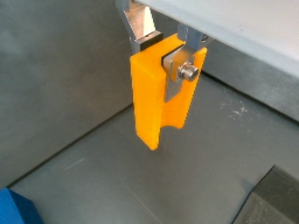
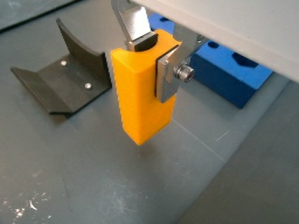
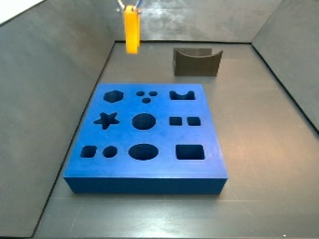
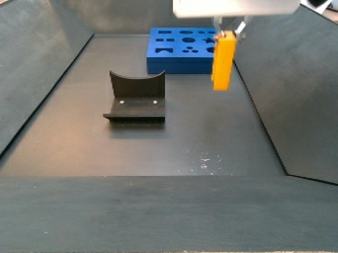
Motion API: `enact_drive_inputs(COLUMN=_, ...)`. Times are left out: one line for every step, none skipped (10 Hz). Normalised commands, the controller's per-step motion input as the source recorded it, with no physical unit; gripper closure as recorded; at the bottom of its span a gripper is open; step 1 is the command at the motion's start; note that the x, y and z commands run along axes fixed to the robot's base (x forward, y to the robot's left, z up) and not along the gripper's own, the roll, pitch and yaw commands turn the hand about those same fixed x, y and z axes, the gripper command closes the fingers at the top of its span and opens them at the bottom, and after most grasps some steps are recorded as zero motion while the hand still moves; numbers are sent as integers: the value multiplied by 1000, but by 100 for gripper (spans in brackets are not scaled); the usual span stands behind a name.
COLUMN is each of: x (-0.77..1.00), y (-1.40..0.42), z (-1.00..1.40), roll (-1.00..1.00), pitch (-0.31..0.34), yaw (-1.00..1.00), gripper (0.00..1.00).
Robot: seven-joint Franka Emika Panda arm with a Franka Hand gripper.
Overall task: Pick up the arch object. Move up. Place the arch object on the fixture. Regrasp the arch object. Rotate the arch object. Move to above the board. Insert the arch object.
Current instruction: Rotate the arch object.
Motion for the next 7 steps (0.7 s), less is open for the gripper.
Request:
enact_drive_inputs(x=22, y=12, z=-1000, roll=-44, pitch=-57, yaw=25, gripper=100)
enact_drive_inputs(x=25, y=11, z=-1000, roll=-51, pitch=-59, yaw=28, gripper=100)
enact_drive_inputs(x=20, y=8, z=-938, roll=-59, pitch=-58, yaw=29, gripper=100)
enact_drive_inputs(x=20, y=5, z=-832, roll=-64, pitch=-60, yaw=29, gripper=100)
enact_drive_inputs(x=20, y=3, z=-761, roll=-68, pitch=-60, yaw=28, gripper=100)
enact_drive_inputs(x=21, y=-1, z=-625, roll=-75, pitch=-61, yaw=26, gripper=100)
enact_drive_inputs(x=21, y=-3, z=-493, roll=-82, pitch=-57, yaw=27, gripper=100)
